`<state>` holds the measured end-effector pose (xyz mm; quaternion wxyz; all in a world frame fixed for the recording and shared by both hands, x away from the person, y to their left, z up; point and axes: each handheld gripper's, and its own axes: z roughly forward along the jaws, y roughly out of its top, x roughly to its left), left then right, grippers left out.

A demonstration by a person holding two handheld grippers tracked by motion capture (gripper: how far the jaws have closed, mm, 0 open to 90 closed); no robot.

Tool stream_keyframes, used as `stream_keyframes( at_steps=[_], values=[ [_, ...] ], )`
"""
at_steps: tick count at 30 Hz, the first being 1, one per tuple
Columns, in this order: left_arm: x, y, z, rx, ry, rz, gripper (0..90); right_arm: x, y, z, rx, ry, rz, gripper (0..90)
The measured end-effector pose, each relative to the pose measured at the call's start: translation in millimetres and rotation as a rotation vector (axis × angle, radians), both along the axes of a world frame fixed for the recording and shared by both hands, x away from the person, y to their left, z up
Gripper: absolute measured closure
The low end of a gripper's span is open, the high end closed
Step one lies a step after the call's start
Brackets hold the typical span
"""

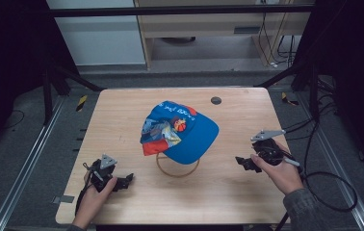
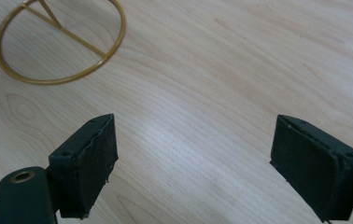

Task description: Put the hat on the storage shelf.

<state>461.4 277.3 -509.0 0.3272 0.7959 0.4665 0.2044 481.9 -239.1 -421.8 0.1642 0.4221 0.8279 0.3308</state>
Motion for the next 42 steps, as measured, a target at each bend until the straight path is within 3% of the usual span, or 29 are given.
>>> stream_keyframes(
  at_steps=[9,15,33,42],
  values=[
    [0.0,0.0,0.0,0.000,0.000,0.000,0.0,-3.6,-4.7,-30.9,0.019,0.036,-0.030,15.1],
    [0.0,0.0,0.0,0.000,0.000,0.000,0.0,-5.4,-7.1,-42.9,0.033,0.047,-0.050,15.2],
    [0.0,0.0,0.0,0.000,0.000,0.000,0.0,-7.3,-10.1,-67.3,0.067,0.024,-0.102,15.2],
    [0.0,0.0,0.0,0.000,0.000,0.000,0.0,-7.6,-8.7,-77.0,0.076,0.042,-0.129,12.7]
  ],
)
